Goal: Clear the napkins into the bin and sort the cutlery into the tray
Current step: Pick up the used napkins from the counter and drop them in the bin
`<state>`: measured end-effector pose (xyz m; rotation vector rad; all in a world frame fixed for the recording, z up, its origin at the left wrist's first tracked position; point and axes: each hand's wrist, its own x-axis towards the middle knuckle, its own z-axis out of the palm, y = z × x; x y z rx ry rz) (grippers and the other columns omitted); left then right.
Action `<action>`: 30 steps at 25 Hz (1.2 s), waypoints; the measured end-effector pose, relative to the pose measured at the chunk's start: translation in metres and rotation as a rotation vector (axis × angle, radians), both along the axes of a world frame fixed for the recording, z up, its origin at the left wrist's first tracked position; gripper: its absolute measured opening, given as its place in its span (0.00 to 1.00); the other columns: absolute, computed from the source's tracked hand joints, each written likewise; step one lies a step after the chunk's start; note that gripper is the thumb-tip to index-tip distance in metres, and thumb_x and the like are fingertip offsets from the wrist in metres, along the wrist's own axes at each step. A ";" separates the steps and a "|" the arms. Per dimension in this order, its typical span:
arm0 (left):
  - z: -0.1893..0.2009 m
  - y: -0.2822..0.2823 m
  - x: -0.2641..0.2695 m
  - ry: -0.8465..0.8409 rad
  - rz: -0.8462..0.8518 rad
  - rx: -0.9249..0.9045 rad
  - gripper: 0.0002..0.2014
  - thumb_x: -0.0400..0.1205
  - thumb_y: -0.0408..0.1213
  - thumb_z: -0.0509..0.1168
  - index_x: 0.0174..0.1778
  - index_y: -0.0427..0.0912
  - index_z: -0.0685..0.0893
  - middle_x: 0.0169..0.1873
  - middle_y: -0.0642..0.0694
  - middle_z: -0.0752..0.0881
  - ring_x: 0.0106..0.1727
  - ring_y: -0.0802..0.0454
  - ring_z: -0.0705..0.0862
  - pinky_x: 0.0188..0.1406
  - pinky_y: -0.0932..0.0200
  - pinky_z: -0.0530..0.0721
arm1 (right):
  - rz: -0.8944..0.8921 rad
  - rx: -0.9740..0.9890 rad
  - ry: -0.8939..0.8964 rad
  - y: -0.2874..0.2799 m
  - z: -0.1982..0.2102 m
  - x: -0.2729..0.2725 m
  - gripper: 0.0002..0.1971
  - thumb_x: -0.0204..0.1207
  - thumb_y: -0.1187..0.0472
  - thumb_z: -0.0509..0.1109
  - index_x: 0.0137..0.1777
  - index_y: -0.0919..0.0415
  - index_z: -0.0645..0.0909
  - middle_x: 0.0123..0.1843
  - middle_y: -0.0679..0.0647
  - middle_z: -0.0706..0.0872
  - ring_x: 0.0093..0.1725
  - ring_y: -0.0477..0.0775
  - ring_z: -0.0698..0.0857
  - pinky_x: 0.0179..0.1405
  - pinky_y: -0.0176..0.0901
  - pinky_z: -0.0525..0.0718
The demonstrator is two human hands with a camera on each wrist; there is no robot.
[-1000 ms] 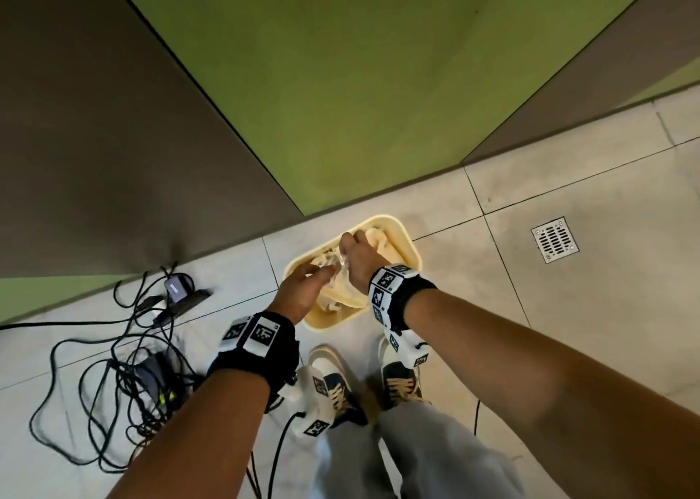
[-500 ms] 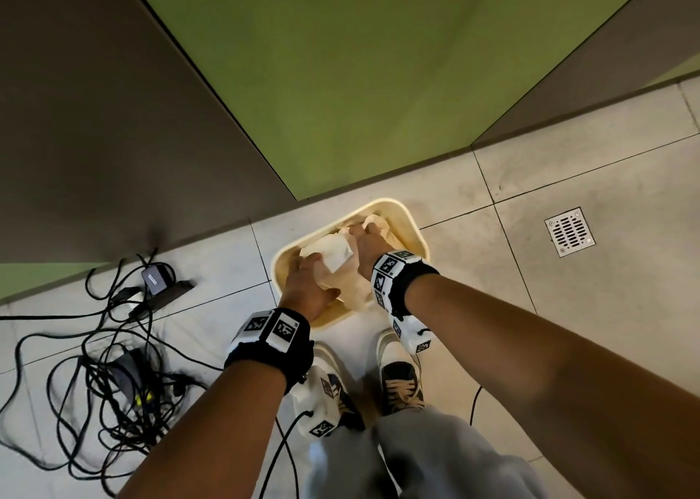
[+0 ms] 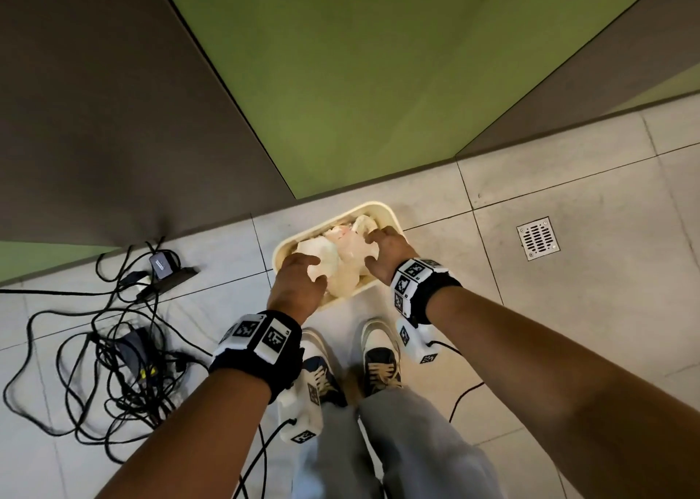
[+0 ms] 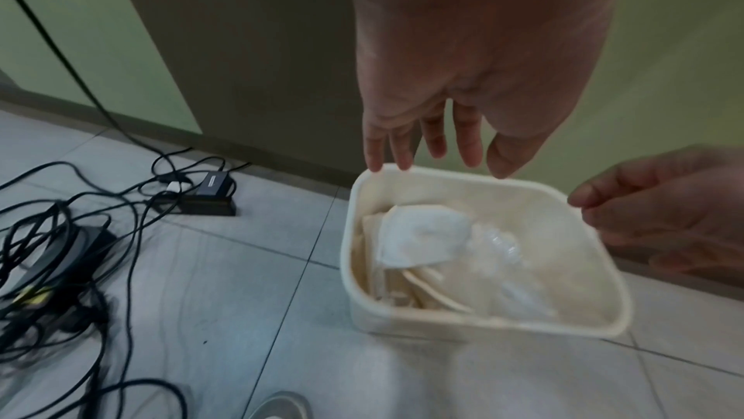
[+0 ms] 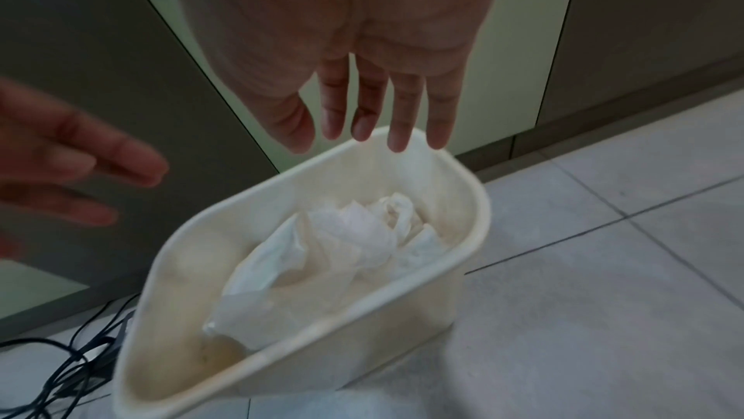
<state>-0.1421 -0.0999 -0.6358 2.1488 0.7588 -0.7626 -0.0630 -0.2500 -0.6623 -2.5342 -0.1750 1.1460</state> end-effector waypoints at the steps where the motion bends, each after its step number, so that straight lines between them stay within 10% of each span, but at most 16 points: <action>1: 0.020 -0.003 0.005 -0.013 -0.015 -0.027 0.16 0.79 0.36 0.65 0.63 0.43 0.80 0.72 0.46 0.76 0.64 0.45 0.81 0.65 0.59 0.75 | 0.021 -0.004 -0.009 -0.007 0.018 0.000 0.22 0.73 0.61 0.67 0.68 0.59 0.72 0.71 0.60 0.73 0.69 0.64 0.75 0.69 0.53 0.76; 15: 0.410 -0.016 0.057 -0.291 -0.335 -0.302 0.13 0.82 0.43 0.62 0.58 0.44 0.84 0.51 0.53 0.85 0.47 0.53 0.82 0.42 0.66 0.76 | 0.087 0.141 -0.389 -0.058 0.382 0.028 0.13 0.75 0.60 0.66 0.60 0.55 0.80 0.58 0.56 0.83 0.55 0.60 0.84 0.55 0.53 0.84; 19: 0.507 0.011 0.067 -0.465 -0.331 -0.228 0.14 0.81 0.42 0.63 0.61 0.45 0.82 0.53 0.53 0.83 0.51 0.58 0.79 0.55 0.65 0.74 | -0.034 0.192 -0.500 -0.067 0.478 0.038 0.12 0.75 0.61 0.66 0.58 0.54 0.81 0.48 0.50 0.83 0.48 0.59 0.85 0.52 0.53 0.85; 27: 0.593 0.049 0.097 -0.693 -0.215 -0.088 0.12 0.80 0.39 0.66 0.59 0.44 0.84 0.52 0.51 0.83 0.44 0.55 0.80 0.38 0.68 0.76 | -0.173 0.310 -0.660 -0.080 0.581 0.070 0.10 0.75 0.66 0.68 0.55 0.60 0.82 0.46 0.54 0.82 0.42 0.57 0.81 0.44 0.41 0.77; 30: 0.607 0.051 0.121 -0.751 -0.167 -0.015 0.14 0.79 0.37 0.66 0.60 0.42 0.83 0.56 0.46 0.84 0.47 0.52 0.80 0.49 0.64 0.77 | -0.143 0.290 -0.689 -0.079 0.595 0.091 0.10 0.76 0.64 0.67 0.56 0.61 0.81 0.51 0.57 0.81 0.46 0.57 0.80 0.47 0.43 0.76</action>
